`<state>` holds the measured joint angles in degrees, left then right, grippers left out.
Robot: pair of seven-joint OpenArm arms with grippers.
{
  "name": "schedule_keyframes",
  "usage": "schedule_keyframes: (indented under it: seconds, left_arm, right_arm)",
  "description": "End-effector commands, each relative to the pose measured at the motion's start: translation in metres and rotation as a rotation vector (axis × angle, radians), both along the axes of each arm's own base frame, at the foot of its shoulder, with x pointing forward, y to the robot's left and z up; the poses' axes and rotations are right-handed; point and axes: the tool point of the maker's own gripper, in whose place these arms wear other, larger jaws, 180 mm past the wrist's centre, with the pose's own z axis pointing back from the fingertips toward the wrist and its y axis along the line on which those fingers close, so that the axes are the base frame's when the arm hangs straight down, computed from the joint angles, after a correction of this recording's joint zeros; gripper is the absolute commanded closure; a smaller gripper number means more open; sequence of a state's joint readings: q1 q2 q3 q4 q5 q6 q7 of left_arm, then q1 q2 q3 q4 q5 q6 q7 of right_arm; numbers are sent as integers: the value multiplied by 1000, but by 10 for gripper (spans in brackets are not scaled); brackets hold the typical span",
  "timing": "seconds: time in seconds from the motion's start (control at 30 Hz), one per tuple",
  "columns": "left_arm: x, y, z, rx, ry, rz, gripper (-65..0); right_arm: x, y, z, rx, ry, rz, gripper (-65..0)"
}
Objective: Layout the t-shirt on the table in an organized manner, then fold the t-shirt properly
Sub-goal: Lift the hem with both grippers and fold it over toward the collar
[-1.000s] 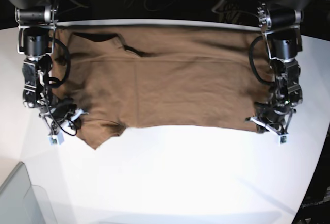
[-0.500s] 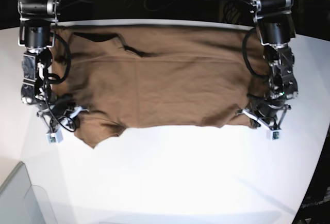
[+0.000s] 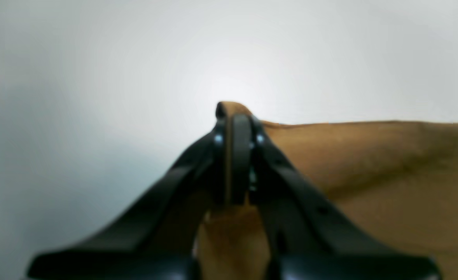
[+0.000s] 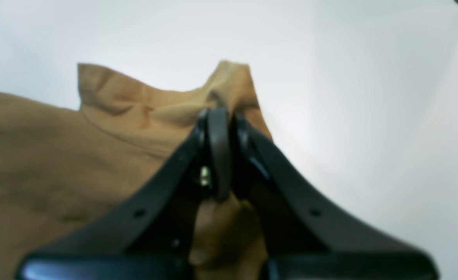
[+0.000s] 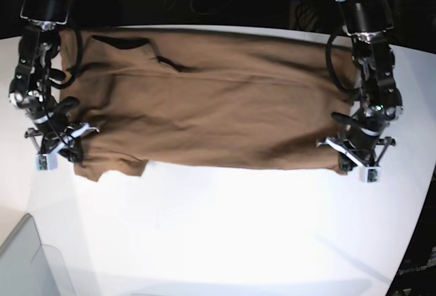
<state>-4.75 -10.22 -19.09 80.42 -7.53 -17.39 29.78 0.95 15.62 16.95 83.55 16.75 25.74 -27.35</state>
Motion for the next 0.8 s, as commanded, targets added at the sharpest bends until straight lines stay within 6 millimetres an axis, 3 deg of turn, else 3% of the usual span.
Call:
schedule_keyframes:
  seconds: [0.0,0.13,0.37,0.77]
  left_arm:
    - [2,7,17,11,-57,13,-1]
    - [-7,15,30,-12,-104,66,-1]
    - [-34,23,29,1,-98,95,-1]
    - [-79,14,19,-27,-61,74,-1]
  right_arm:
    - [3,-2,22,-3,-74,3,0]
    - [-12,1,34,-3,-111,-15,0]
    - [-41,11,42,-26,-122,-3,0]
    - [-82,18,19,-33,-37,12,0]
